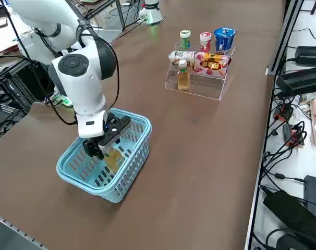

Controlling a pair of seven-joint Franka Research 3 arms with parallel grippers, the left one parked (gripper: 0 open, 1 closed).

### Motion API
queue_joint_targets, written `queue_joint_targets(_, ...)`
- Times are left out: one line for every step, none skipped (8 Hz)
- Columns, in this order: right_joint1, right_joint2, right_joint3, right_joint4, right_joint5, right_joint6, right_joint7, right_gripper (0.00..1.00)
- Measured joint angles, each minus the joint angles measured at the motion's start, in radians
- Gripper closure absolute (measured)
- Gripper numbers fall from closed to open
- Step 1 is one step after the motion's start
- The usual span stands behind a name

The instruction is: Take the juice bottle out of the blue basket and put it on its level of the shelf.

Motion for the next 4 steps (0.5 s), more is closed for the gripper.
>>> queue_joint_targets(0.000,0.001,0.000,0.000,0.000,0.000,0.000,0.00)
queue_joint_targets(0.000,0.001,0.000,0.000,0.000,0.000,0.000,0.00)
queue_joint_targets(-0.001,0.001,0.000,0.000,0.000,0.000,0.000,0.00)
queue_joint_targets(-0.001,0.001,0.000,0.000,0.000,0.000,0.000,0.00)
